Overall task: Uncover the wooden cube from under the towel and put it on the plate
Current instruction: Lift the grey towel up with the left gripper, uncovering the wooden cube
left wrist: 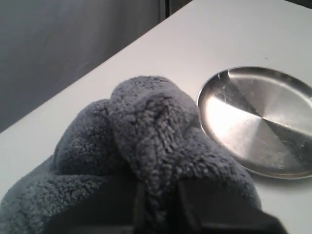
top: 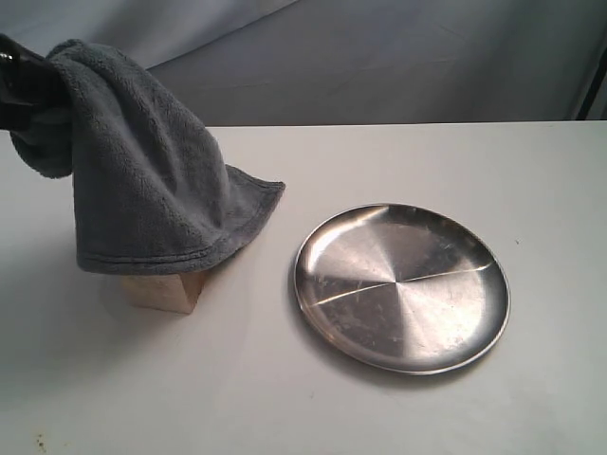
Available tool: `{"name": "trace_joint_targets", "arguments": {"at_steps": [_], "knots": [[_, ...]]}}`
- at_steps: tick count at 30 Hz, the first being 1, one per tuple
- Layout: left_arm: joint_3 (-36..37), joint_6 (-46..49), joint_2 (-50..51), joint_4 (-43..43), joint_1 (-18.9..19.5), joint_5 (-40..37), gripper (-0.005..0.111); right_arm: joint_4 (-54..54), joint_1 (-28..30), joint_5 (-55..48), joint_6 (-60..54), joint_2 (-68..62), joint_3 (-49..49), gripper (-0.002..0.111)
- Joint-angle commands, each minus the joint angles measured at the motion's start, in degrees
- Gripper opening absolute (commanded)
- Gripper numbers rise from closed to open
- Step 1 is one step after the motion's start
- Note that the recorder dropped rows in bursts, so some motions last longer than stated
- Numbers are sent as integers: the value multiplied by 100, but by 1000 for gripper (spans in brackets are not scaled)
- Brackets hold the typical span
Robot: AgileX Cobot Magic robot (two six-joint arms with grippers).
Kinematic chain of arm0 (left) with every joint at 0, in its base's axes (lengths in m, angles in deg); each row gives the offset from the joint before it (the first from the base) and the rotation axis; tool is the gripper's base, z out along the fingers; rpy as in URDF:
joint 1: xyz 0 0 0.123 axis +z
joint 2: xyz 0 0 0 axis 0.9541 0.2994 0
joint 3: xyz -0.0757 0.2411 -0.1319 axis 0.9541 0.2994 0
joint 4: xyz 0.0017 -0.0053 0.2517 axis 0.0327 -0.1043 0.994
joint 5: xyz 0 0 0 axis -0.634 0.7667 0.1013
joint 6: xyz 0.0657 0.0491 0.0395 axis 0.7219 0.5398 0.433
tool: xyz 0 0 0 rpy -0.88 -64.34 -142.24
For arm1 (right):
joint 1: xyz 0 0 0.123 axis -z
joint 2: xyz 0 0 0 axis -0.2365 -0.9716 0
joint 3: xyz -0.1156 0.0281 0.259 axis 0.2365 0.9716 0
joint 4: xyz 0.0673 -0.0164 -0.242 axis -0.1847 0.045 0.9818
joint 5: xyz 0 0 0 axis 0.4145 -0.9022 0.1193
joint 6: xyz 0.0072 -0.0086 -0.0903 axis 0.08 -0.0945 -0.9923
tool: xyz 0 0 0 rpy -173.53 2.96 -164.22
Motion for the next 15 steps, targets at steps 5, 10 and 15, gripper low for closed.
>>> {"name": "trace_joint_targets", "arguments": {"at_steps": [5,10,15], "knots": [[-16,69,-115,-328,-19,151,0,14,-21,59,-2,37,21,0],[-16,84,-115,-599,-19,497,0,14,-21,59,-2,37,21,0],[-16,294,-115,-928,-19,945,0,14,-21,59,-2,37,21,0]]}}
